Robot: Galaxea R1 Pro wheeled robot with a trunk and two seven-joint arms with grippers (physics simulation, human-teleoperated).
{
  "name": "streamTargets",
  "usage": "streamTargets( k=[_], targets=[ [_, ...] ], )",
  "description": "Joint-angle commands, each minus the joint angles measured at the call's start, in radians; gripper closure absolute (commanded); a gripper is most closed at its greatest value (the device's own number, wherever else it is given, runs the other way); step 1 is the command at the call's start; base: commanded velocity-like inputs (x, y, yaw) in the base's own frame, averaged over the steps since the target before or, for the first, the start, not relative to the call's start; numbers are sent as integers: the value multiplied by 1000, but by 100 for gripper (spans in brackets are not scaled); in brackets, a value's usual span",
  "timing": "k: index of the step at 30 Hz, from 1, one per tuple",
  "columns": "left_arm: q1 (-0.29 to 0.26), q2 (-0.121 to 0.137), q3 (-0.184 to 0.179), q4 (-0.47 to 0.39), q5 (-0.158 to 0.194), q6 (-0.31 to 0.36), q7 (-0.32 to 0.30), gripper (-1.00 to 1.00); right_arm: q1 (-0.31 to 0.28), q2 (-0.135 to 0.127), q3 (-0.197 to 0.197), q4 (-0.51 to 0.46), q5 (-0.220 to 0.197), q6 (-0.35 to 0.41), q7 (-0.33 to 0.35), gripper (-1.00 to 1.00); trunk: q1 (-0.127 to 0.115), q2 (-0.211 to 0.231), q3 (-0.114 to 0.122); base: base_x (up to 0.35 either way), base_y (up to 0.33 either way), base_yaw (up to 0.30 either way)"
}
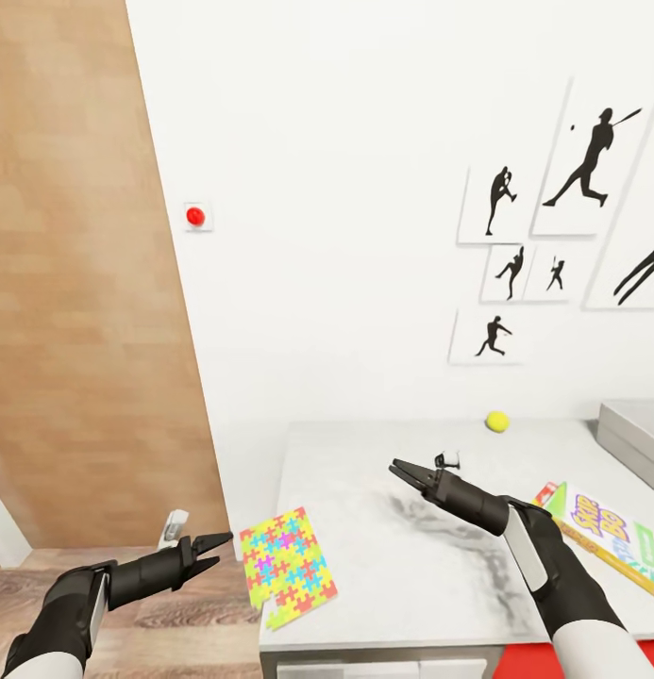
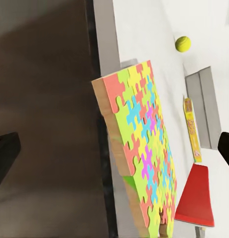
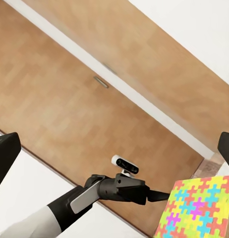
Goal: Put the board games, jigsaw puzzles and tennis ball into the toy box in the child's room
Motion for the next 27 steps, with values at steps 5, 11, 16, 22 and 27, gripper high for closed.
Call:
streamTargets(
  k=[5, 11, 16, 22, 27],
  targets=[
    [-1, -1, 5, -1, -10, 10, -9, -100, 0, 3, 0, 0, -2, 7, 1, -100, 8, -15, -8, 0, 0, 0],
    [-1, -2, 5, -1, -9, 8, -9, -100, -1, 4, 0, 0, 0, 7, 1, -100, 8, -15, -8, 0, 0, 0],
    [-1, -2, 4, -1, -9, 6, -9, -100, 0, 4, 0, 0, 1, 7, 1, -100, 8, -15, -8, 0, -2, 0],
    [-1, -2, 3, -1, -9, 5, -9, -100, -1, 5, 0, 0, 1, 6, 1, -100, 8, -15, -8, 0, -118, 0],
    [-1, -2, 4, -1, -9, 4, -9, -100, -1, 6, 0, 0, 1, 5, 1, -100, 8, -15, -8, 0, -66, 0]
  ],
)
